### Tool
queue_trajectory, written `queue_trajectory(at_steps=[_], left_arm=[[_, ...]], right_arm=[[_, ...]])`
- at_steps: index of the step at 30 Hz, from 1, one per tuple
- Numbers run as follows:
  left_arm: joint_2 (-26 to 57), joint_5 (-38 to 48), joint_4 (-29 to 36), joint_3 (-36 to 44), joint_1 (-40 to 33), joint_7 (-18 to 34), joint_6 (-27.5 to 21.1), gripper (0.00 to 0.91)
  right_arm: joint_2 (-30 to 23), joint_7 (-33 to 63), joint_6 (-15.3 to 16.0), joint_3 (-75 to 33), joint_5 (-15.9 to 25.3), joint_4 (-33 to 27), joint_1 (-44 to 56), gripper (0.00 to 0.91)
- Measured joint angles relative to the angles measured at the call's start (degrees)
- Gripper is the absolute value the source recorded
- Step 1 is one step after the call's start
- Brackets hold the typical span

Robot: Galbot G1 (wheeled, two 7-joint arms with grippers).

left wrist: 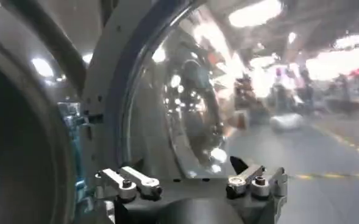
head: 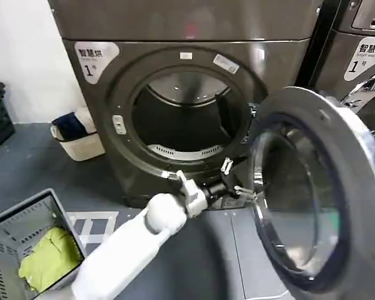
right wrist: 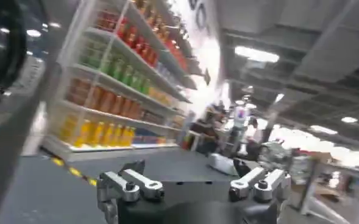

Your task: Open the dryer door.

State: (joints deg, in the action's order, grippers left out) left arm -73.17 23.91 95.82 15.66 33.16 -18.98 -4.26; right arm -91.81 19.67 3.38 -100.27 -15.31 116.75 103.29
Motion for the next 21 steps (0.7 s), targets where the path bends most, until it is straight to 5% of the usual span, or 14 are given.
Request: queue_trajectory(at_steps=[11,21], left_arm=[[-4.82,0.08,-6.49,2.59,-4.31,-0.04,0.92,0.907],[-7.23,0.39,-10.55,3.43,-7.17,-0.07,1.47,0.907]], right_arm=[[-0.41,4.07,-2.97,-4.53,4.65,-2.07,0.28,0.907],[-0.40,3.82,-3.17,-5.26,4.60,-2.39,0.05,0.907]])
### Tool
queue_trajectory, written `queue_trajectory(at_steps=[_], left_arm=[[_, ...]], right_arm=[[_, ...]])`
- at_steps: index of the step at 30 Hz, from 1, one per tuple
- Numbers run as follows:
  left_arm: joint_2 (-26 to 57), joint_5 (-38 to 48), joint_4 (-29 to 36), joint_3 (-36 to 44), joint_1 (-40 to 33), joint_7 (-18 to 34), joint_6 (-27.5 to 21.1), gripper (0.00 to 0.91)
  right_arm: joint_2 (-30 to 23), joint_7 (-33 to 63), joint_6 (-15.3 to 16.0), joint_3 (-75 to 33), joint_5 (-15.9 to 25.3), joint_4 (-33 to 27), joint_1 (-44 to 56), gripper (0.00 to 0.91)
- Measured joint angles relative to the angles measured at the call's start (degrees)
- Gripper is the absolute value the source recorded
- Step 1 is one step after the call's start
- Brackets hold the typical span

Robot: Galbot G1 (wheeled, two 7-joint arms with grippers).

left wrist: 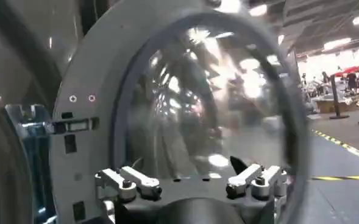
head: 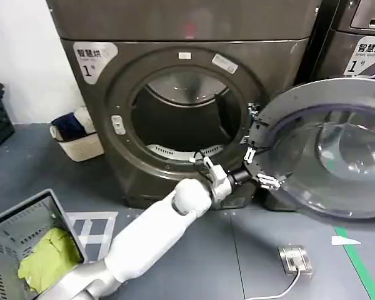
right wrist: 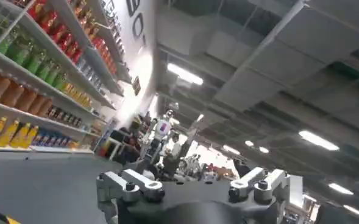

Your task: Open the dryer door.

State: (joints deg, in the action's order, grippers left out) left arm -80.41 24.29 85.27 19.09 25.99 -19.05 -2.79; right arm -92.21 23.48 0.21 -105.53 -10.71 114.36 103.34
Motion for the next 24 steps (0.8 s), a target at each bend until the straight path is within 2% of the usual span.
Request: queue_trajectory(at_steps=[20,24], left_arm=[[0.21,0.16,-0.30,-0.12,-0.80,-0.07,0.01,0.907],[1.28,0.38,1.45,-0.46,0.10,-0.06,-1.73,0.907]], right_arm=[[0.02,-0.78,-0.20,-0.31,-1.07,-0.39,-0.03,0.907],[0.02,-1.16,0.04,-0.76,-1.80,-0.15,0.19,0.907]])
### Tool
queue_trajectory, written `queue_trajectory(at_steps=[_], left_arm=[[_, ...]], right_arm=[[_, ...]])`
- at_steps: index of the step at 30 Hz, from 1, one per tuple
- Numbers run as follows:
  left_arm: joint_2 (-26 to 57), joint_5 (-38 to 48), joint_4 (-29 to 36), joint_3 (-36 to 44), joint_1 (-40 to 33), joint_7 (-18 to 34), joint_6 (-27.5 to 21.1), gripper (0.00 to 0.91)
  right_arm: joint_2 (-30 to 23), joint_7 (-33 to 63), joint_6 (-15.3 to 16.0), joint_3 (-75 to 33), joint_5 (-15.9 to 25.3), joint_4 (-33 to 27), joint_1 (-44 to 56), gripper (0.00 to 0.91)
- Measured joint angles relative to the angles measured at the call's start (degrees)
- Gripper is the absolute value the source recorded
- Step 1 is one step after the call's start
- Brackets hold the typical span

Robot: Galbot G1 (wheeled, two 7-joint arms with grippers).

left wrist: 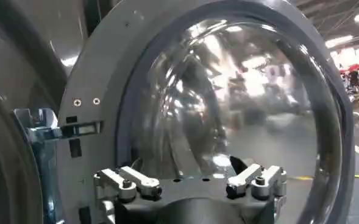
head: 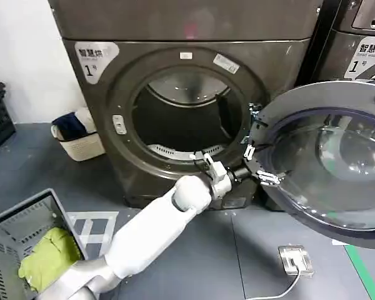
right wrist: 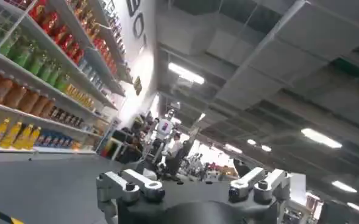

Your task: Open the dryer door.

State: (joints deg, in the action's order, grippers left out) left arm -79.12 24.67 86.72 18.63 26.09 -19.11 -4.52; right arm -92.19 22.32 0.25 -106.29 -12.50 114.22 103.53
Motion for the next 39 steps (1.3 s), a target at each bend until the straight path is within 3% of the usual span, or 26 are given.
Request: queue_trajectory(at_steps=[10,18,30,39], left_arm=[[9.52,3.89,13.55,-4.32,5.47,2.82,-5.80,0.907],[19.76,7.10,27.27,-13.60,13.53,7.84,-12.03,0.907],[29.59,6.47,40.97,-35.26,34.04,12.51,-18.02,0.907],[31.08,17.97,45.15,-53.37,50.11,22.60,-28.27,0.907]], right_arm=[[0.00,-1.29,0.30,0.48,-2.22,0.78,-0.06,0.907],[0.00,-1.59,0.48,1.71,-2.62,1.09,-0.43,0.907],[0.00,-1.62,0.68,4.20,-2.45,0.30,-1.51,0.907],[0.24,-1.85,0.68,6.62,-2.73,-0.43,-2.16,0.907]])
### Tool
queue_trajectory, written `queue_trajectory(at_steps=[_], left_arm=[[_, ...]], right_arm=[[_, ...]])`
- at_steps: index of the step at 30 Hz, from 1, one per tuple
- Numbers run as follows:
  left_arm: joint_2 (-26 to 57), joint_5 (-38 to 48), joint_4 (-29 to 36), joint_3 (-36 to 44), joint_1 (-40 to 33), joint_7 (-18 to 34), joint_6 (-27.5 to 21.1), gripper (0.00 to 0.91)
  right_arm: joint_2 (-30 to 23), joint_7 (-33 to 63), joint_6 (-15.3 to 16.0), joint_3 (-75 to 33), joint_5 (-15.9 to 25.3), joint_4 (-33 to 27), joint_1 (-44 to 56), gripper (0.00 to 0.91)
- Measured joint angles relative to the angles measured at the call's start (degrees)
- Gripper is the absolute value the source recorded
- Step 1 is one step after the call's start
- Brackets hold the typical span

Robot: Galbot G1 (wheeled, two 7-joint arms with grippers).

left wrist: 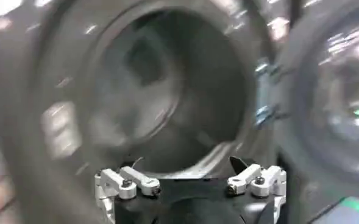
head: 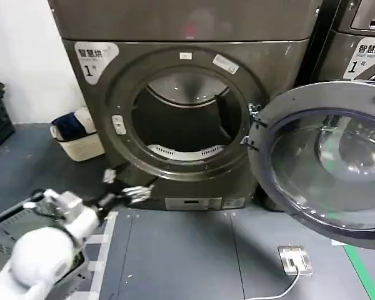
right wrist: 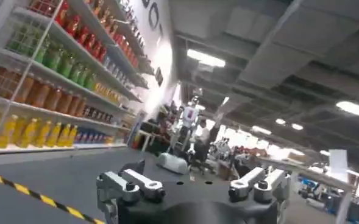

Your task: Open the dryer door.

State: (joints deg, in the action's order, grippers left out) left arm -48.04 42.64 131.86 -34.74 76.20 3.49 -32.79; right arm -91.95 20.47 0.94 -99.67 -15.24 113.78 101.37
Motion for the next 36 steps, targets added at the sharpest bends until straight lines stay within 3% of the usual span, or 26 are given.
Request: queue_trajectory(at_steps=[7,14,27,36], left_arm=[[1.28,14.19,0.06,-11.97,6.01,13.71,-9.42,0.907],[3.43,27.99,0.84,-17.41,7.33,28.96,-9.47,0.907],[9.18,66.83,-4.46,-20.82,7.83,62.06,-9.39,0.907],[14.95,83.32,-5.45,-21.92,11.80,71.31,-9.38,0.907]], right_arm=[[2.18,-0.52,0.18,1.87,-1.97,-0.55,-0.17,0.907],[2.99,-0.34,0.27,3.52,-2.40,-0.57,-0.35,0.907],[3.37,-0.33,-0.26,4.39,-3.92,-0.61,0.17,0.907],[2.99,-0.45,-1.97,4.74,-4.29,-0.88,0.45,0.907]])
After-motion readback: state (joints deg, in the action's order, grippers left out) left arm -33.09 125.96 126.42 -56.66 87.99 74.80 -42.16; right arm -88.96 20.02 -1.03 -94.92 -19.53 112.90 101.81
